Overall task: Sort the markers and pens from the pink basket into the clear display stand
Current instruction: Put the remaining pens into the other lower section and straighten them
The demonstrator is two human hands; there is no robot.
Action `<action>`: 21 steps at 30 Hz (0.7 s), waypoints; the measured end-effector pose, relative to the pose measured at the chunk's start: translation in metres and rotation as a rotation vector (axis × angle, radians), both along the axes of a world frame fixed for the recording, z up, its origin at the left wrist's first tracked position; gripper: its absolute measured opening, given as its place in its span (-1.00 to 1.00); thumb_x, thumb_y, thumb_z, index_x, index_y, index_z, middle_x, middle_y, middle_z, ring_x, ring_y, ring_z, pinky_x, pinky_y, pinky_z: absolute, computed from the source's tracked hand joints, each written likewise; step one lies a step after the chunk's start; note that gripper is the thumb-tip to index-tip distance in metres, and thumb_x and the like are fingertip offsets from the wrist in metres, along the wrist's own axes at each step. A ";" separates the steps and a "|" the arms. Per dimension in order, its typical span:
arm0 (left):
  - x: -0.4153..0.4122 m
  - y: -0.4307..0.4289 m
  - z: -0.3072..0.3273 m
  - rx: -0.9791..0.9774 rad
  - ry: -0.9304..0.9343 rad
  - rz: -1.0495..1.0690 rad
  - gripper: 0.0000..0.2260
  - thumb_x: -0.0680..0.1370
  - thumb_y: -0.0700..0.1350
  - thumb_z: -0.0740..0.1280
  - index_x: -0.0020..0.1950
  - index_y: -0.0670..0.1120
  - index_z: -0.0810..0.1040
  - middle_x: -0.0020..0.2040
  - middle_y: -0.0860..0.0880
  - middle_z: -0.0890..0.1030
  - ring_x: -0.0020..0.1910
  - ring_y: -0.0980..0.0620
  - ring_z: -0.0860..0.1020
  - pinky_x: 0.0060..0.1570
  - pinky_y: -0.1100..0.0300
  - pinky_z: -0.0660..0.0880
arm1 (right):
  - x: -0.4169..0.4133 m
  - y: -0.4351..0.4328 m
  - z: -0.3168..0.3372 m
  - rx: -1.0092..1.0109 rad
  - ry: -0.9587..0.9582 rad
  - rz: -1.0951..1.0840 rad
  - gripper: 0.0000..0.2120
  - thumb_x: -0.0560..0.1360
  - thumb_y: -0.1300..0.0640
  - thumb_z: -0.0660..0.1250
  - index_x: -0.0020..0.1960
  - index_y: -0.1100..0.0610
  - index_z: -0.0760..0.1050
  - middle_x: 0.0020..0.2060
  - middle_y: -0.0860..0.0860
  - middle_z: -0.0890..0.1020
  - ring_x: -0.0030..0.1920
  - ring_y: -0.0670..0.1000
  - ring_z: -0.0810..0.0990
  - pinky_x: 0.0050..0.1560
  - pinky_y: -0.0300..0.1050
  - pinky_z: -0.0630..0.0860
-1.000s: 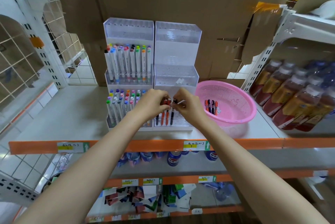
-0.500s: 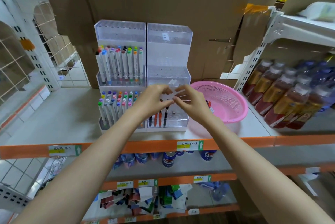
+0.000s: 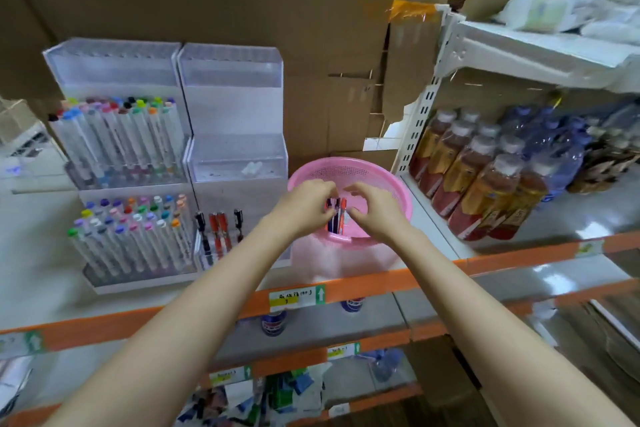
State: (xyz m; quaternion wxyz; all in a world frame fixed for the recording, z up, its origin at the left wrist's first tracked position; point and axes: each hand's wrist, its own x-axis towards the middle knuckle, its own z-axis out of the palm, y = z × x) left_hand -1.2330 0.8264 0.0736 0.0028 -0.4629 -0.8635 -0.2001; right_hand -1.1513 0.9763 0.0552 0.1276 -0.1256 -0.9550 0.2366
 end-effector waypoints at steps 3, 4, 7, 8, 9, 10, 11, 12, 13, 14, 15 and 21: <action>-0.005 0.025 -0.010 -0.096 -0.022 0.048 -0.78 0.55 -0.12 0.27 0.17 -0.14 0.49 0.10 -0.12 0.54 0.10 -0.11 0.50 0.06 0.03 0.46 | -0.005 0.022 -0.006 0.016 -0.082 0.013 -0.61 0.51 0.15 0.33 0.32 0.08 0.44 0.24 0.03 0.57 0.27 0.06 0.49 0.21 -0.01 0.45; -0.008 0.033 -0.013 -0.137 -0.031 0.063 -0.77 0.55 -0.12 0.26 0.17 -0.15 0.49 0.11 -0.13 0.54 0.09 -0.12 0.50 0.05 0.03 0.46 | -0.008 0.028 -0.008 0.020 -0.108 0.022 -0.60 0.51 0.15 0.33 0.33 0.08 0.43 0.26 0.03 0.55 0.28 0.06 0.48 0.23 -0.01 0.44; -0.018 0.052 -0.026 -0.244 -0.070 0.116 -0.74 0.53 -0.14 0.28 0.21 -0.17 0.47 0.12 -0.16 0.53 0.05 -0.14 0.52 0.03 0.01 0.49 | -0.020 0.043 -0.014 0.017 -0.190 0.036 -0.56 0.50 0.16 0.34 0.37 0.07 0.40 0.30 0.03 0.52 0.30 0.08 0.47 0.25 0.01 0.42; -0.021 0.057 -0.031 -0.279 -0.084 0.141 -0.73 0.52 -0.15 0.29 0.21 -0.16 0.47 0.13 -0.15 0.53 0.04 -0.13 0.53 0.02 0.01 0.50 | -0.024 0.046 -0.015 0.023 -0.227 0.044 -0.53 0.50 0.15 0.35 0.39 0.07 0.38 0.31 0.04 0.51 0.30 0.08 0.47 0.26 0.01 0.42; -0.023 0.061 -0.036 -0.316 -0.101 0.167 -0.72 0.52 -0.16 0.30 0.21 -0.15 0.47 0.13 -0.15 0.54 0.03 -0.13 0.54 0.01 0.01 0.51 | -0.029 0.048 -0.017 0.036 -0.268 0.058 -0.51 0.50 0.14 0.36 0.41 0.08 0.36 0.32 0.05 0.50 0.30 0.10 0.47 0.26 0.00 0.42; -0.026 0.065 -0.042 -0.351 -0.123 0.189 -0.70 0.51 -0.15 0.31 0.23 -0.14 0.46 0.14 -0.14 0.54 0.03 -0.13 0.54 0.01 0.02 0.51 | -0.035 0.049 -0.019 0.061 -0.311 0.078 -0.48 0.50 0.13 0.36 0.42 0.08 0.34 0.31 0.07 0.51 0.28 0.12 0.48 0.24 -0.01 0.43; -0.028 0.068 -0.047 -0.387 -0.147 0.207 -0.66 0.51 -0.13 0.31 0.28 -0.13 0.44 0.16 -0.14 0.54 0.05 -0.13 0.54 0.03 0.02 0.51 | -0.041 0.050 -0.022 0.078 -0.353 0.100 -0.48 0.49 0.14 0.36 0.43 0.07 0.33 0.27 0.09 0.54 0.26 0.14 0.49 0.20 -0.03 0.43; -0.029 0.072 -0.051 -0.421 -0.169 0.226 -0.62 0.52 -0.09 0.30 0.32 -0.14 0.41 0.19 -0.14 0.54 0.08 -0.13 0.53 0.06 0.02 0.50 | -0.045 0.049 -0.025 0.084 -0.387 0.119 -0.48 0.49 0.14 0.35 0.42 0.07 0.33 0.23 0.12 0.56 0.23 0.16 0.51 0.14 -0.04 0.42; -0.031 0.075 -0.055 -0.446 -0.181 0.251 -0.59 0.54 -0.05 0.29 0.35 -0.15 0.39 0.21 -0.14 0.53 0.11 -0.13 0.52 0.09 0.02 0.49 | -0.050 0.047 -0.028 0.079 -0.406 0.131 -0.51 0.50 0.12 0.35 0.40 0.08 0.34 0.20 0.13 0.57 0.20 0.18 0.51 0.09 -0.06 0.41; -0.032 0.078 -0.059 -0.456 -0.176 0.276 -0.58 0.55 -0.01 0.28 0.36 -0.15 0.39 0.22 -0.14 0.52 0.13 -0.14 0.51 0.10 0.02 0.48 | -0.053 0.046 -0.030 0.072 -0.417 0.136 -0.55 0.50 0.10 0.35 0.36 0.11 0.37 0.19 0.14 0.57 0.19 0.17 0.51 0.05 -0.08 0.38; -0.033 0.081 -0.062 -0.451 -0.158 0.300 -0.59 0.55 0.00 0.27 0.35 -0.15 0.41 0.23 -0.15 0.51 0.14 -0.14 0.51 0.09 0.01 0.48 | -0.057 0.045 -0.032 0.065 -0.425 0.133 -0.58 0.50 0.06 0.36 0.32 0.13 0.40 0.19 0.14 0.57 0.19 0.17 0.51 0.02 -0.10 0.35; -0.039 0.088 -0.066 -0.276 -0.258 0.344 -0.71 0.52 -0.23 0.32 0.23 -0.22 0.47 0.17 -0.20 0.54 0.10 -0.17 0.54 0.04 0.04 0.46 | -0.069 0.039 -0.036 -0.005 -0.444 0.101 -0.70 0.50 0.07 0.35 0.19 0.15 0.49 0.14 0.14 0.60 0.15 0.15 0.54 -0.06 -0.15 0.31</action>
